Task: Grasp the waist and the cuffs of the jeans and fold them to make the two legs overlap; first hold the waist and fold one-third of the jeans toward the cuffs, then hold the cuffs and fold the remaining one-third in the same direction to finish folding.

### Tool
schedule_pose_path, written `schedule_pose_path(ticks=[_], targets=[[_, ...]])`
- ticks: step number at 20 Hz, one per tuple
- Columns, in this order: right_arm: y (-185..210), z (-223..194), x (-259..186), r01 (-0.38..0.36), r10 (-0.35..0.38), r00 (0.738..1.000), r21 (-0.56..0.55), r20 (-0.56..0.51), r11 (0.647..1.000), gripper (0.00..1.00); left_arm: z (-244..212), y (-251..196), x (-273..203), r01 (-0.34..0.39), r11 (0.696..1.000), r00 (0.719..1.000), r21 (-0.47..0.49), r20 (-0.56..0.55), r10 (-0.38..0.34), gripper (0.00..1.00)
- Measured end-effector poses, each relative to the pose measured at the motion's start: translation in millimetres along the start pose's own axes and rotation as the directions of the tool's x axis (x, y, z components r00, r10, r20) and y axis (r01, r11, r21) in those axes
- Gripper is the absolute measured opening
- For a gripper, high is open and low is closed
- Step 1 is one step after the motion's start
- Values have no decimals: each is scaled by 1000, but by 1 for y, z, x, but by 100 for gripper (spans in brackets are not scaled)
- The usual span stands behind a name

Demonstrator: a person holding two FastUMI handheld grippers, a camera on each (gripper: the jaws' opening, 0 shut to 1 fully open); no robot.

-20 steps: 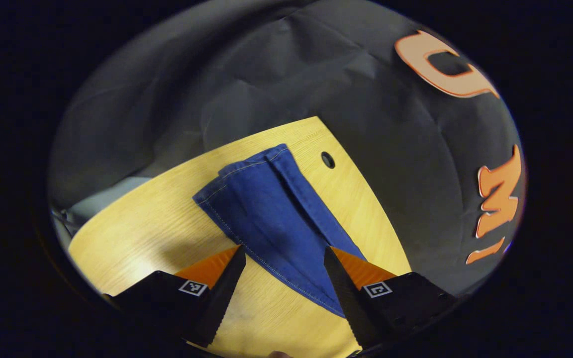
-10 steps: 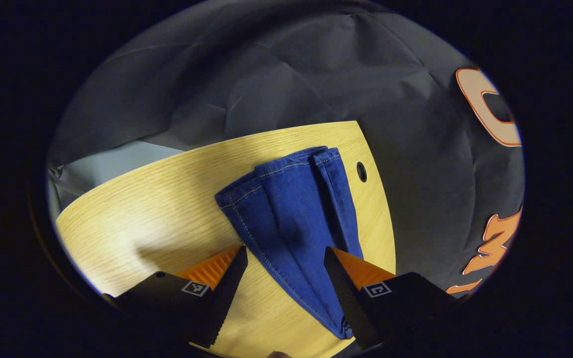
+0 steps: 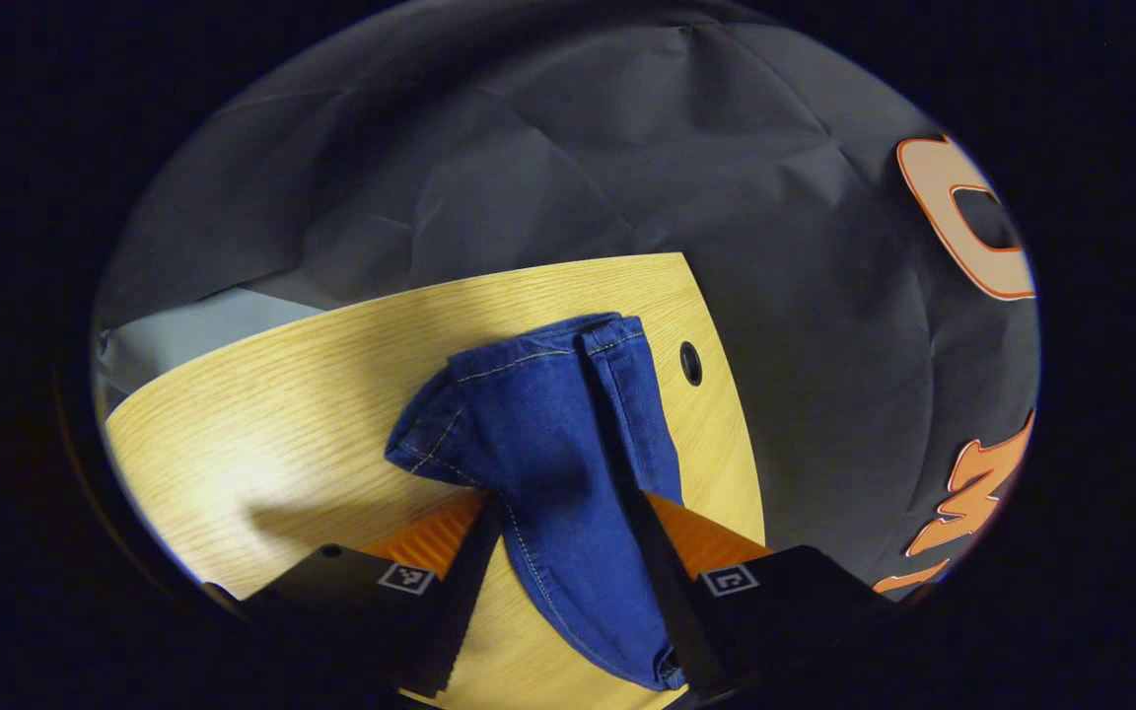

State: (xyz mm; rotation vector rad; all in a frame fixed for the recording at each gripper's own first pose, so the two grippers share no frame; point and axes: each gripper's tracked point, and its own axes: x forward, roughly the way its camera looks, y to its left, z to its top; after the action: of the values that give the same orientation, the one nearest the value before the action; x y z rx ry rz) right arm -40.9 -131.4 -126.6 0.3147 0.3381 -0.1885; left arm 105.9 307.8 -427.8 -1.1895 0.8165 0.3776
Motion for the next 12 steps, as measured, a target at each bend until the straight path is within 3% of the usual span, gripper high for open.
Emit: schedule_pose_path(ticks=[1,4,5,7,8,9,12], targets=[[0,-1,1,-1,1,1000,-3,-5,1000,97,1,1,4,7,1000,1000,-6,0,-7,67],[-2,-7,1,4,-4,999,-1,-34,1000,97,4,5,10,27,999,1000,-40,-12,-27,43],[-3,-10,1,9,-9,999,-1,-42,1000,97,5,3,10,38,998,999,-58,-14,-39,30],[-10,-16,1,18,-18,998,0,-57,1000,97,6,12,12,7,998,1000,-59,-12,-7,30],[-9,-17,1,11,-10,998,4,-61,1000,97,2,9,14,26,996,1000,-82,-8,-27,29],[-9,-17,0,11,-11,998,6,-64,1000,97,2,8,11,44,995,999,-90,-26,-46,7],[-6,-19,3,11,-11,997,5,-74,1000,97,3,6,17,57,986,998,-156,-20,-61,2]])
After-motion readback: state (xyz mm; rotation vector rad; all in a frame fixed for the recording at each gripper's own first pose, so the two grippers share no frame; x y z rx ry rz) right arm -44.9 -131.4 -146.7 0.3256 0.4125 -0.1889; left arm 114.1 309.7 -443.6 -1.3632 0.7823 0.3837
